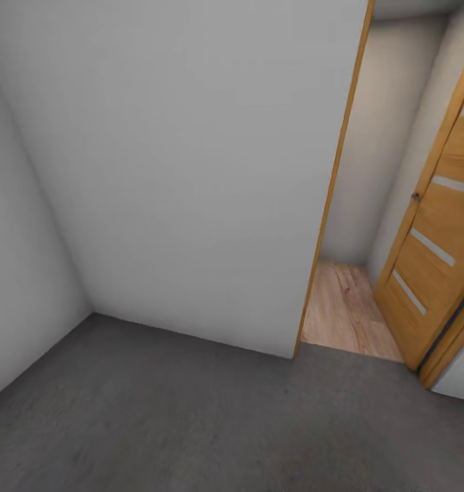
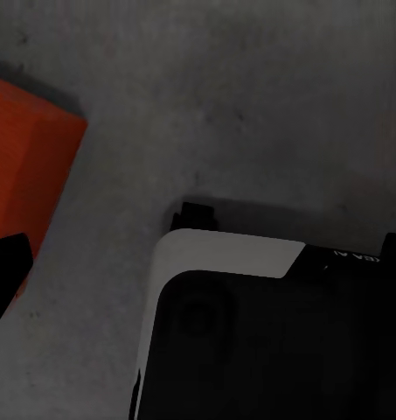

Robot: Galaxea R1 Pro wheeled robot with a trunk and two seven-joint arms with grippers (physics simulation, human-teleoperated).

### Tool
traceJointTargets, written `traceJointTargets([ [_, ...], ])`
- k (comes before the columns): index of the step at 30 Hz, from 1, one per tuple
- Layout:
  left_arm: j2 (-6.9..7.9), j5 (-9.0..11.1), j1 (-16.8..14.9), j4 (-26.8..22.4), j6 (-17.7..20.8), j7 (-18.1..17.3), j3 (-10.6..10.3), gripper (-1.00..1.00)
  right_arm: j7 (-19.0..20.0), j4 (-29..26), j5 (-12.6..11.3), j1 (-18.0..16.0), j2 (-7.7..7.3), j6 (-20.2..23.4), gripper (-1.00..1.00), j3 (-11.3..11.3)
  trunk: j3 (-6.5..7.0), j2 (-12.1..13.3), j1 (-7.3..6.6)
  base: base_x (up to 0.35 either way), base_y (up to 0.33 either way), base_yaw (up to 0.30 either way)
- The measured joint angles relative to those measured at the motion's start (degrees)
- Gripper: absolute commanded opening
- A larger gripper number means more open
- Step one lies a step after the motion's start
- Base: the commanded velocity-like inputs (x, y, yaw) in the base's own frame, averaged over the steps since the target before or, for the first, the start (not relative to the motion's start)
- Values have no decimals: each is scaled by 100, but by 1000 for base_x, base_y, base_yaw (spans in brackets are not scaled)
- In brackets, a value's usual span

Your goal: Move the two storage containers from the living room to the garage. In the garage, place one container on the floor and stack the other container on top of it (either order is fine).

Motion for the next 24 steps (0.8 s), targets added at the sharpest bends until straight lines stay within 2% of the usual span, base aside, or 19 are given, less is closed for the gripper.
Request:
traceJointTargets([
  [24, 0, 1, 0, 0, 0, 0, 0, 100, -5, 0, 0, 0, -9, 0, 100, 0, 0, 0, 0, 0, 0, -259],
])
